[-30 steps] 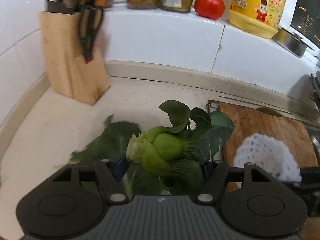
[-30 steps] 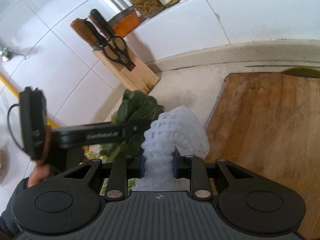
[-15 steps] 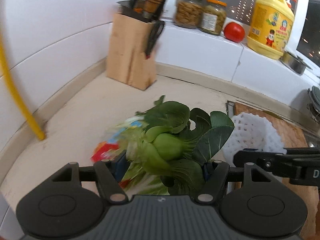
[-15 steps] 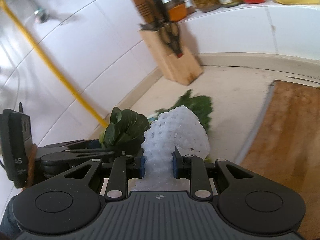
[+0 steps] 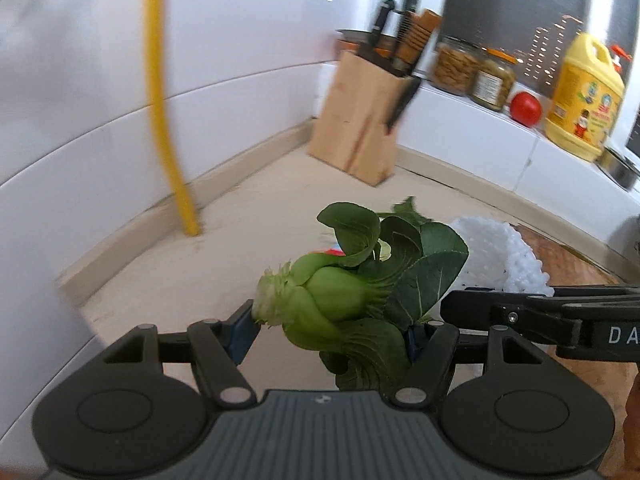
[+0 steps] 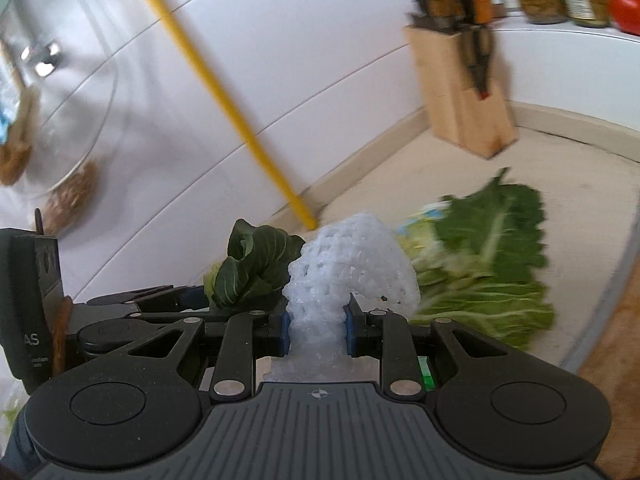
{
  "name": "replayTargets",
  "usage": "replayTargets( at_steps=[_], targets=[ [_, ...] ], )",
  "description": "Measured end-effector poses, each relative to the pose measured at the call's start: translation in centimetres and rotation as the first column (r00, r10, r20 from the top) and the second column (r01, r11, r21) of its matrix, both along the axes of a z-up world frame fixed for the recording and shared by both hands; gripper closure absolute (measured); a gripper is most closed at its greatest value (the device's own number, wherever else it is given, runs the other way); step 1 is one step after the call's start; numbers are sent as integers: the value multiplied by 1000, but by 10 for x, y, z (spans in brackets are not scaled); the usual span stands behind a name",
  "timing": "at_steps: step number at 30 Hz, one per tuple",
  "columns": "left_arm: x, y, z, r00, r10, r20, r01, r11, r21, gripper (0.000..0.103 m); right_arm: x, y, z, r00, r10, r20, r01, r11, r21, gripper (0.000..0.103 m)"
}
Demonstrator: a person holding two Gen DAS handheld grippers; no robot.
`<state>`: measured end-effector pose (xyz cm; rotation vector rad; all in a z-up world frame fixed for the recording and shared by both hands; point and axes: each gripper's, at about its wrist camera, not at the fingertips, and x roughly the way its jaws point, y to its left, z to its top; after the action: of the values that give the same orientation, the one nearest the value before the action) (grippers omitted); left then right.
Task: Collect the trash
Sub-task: 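Carry the bok choy and foam net down over the black trash bin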
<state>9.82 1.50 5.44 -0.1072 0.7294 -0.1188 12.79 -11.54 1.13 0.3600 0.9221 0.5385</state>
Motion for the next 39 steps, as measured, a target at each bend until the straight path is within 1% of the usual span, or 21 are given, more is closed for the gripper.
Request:
replayTargets(
  at_steps=[8,18,29,36,39],
  targets=[
    [-38,46,0,993,119,11,-119,993,11,41,-6,54,2,993,122,6,-122,992,15,72],
    [-82,90,-8,971,239,16,-239,971,-1,41,-19,107,4,968,249,3,-249,968,17,72],
    [-113,127,-16,943,331,17,-330,943,-26,41,-32,157,2,935,355,-10,-355,935,6,71],
    [-130,144,-23,932,361,21,-360,932,-41,41,-40,180,0,921,390,-14,-390,921,-3,71],
    [-137,148,-30,927,376,17,-375,926,-35,40,-45,187,-3,916,400,-18,-400,917,-9,71]
  ],
)
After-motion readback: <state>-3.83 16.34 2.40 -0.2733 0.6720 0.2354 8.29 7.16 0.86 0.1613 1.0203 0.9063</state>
